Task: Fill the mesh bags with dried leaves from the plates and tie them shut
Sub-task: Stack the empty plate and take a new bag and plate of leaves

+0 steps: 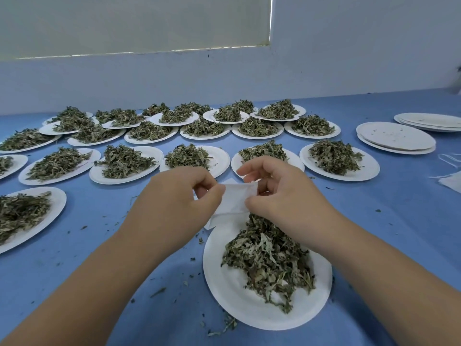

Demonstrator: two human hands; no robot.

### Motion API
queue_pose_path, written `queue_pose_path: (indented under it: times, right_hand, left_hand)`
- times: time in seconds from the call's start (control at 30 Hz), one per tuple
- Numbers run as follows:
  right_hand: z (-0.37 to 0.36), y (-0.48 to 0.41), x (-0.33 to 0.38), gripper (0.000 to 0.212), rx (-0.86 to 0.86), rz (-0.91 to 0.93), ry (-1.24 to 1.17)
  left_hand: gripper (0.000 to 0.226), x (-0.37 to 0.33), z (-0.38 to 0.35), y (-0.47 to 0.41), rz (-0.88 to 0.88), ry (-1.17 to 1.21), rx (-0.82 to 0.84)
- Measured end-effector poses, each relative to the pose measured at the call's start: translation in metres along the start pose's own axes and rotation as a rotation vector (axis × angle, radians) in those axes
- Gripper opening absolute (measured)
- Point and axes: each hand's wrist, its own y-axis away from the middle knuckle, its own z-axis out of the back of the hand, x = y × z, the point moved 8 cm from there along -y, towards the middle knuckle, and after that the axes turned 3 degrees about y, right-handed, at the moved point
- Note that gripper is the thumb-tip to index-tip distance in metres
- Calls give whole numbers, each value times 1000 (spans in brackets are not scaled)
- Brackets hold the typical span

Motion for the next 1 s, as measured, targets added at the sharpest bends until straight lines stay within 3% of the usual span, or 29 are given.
queue_pose_path:
  times: [0.23,0.4,0.57,0.8,1.0]
  right_hand:
    - [-2,-1,2,39,9,10,-42]
    - [-3,1,3,41,8,15,27]
    - [-1,3,4,39,3,11,85]
    - [11,-1,-2,27,-6,-58,39]
    - [14,1,-3,12,78,-61,115]
  left_hand:
    - [13,1,-6,6,68,-185,117]
    - [9,-2,-3,7,48,-247,21]
    - [16,-7,10,8,-15,-180,-97]
    - [23,-23,7,11,-244,-54,-50]
    - [15,-21,9,10,-242,108,-67]
